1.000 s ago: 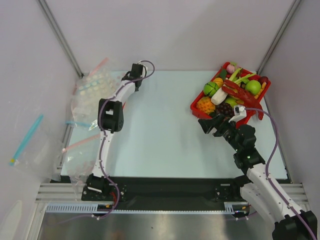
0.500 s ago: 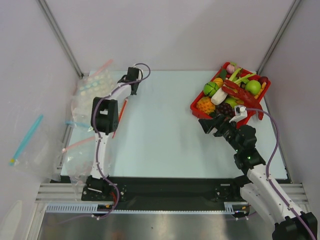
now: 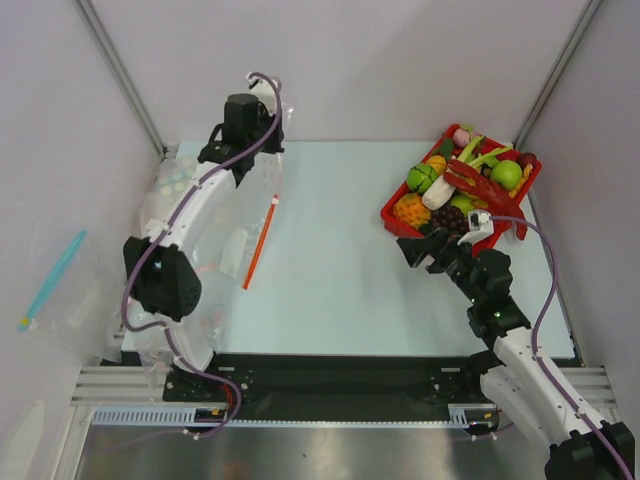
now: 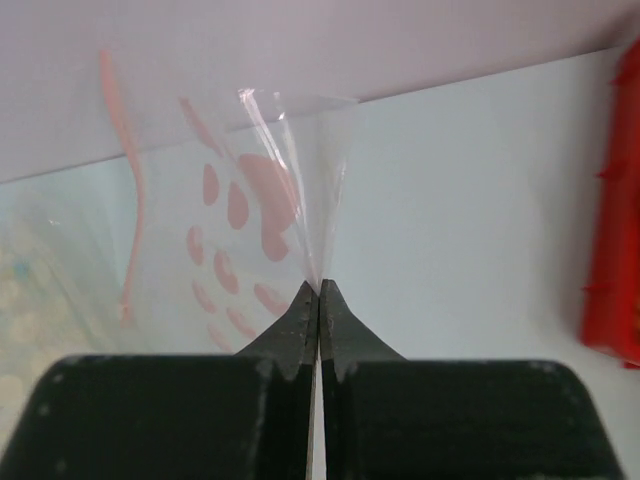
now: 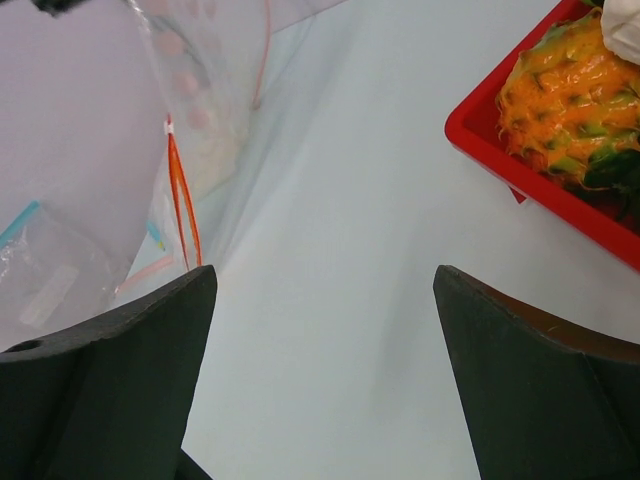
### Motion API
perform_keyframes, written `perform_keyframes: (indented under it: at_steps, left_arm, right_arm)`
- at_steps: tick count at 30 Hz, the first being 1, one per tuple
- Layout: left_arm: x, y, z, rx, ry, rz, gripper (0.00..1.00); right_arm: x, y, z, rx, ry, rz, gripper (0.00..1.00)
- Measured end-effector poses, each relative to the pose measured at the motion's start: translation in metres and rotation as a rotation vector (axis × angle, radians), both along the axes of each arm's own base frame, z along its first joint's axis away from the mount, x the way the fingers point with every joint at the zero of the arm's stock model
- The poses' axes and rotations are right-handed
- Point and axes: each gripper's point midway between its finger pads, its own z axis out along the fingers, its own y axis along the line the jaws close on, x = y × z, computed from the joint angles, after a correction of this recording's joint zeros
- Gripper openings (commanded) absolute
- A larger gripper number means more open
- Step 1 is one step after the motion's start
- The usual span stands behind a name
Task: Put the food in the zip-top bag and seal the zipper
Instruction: Pick up the zipper food storage bag at the corner of the board, then place the zipper food storage bag at the center of the board.
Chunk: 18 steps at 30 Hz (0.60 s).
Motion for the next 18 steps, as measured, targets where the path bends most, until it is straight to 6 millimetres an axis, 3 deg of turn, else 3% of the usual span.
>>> perform_keyframes:
  at_steps: [4, 7, 13, 18]
  left_arm:
    - [-0.050, -0.038, 0.061, -0.116, -0.050, -0.140, 0.00]
    - [-0.107, -0.061, 0.091, -0.227, -0.055, -0.270, 0.00]
    - [-0.226, -0.081, 0.108, -0.427, -0.016, -0.465, 0.00]
    - [-0.305, -0.112, 0.096, -0.536, 0.060, -0.654, 0.00]
  right_arm:
    - [0.001, 0.000, -0.004, -0.011, 0.010, -0.001, 0.96]
    - [0.002, -0.002, -0.006, -0.022, 0.013, -0.008, 0.96]
    - [0.002, -0.006, -0.003, -0.035, -0.007, -0.030, 0.96]
    - [0.004, -0.009, -0.004, -0.045, -0.008, -0.048, 0.96]
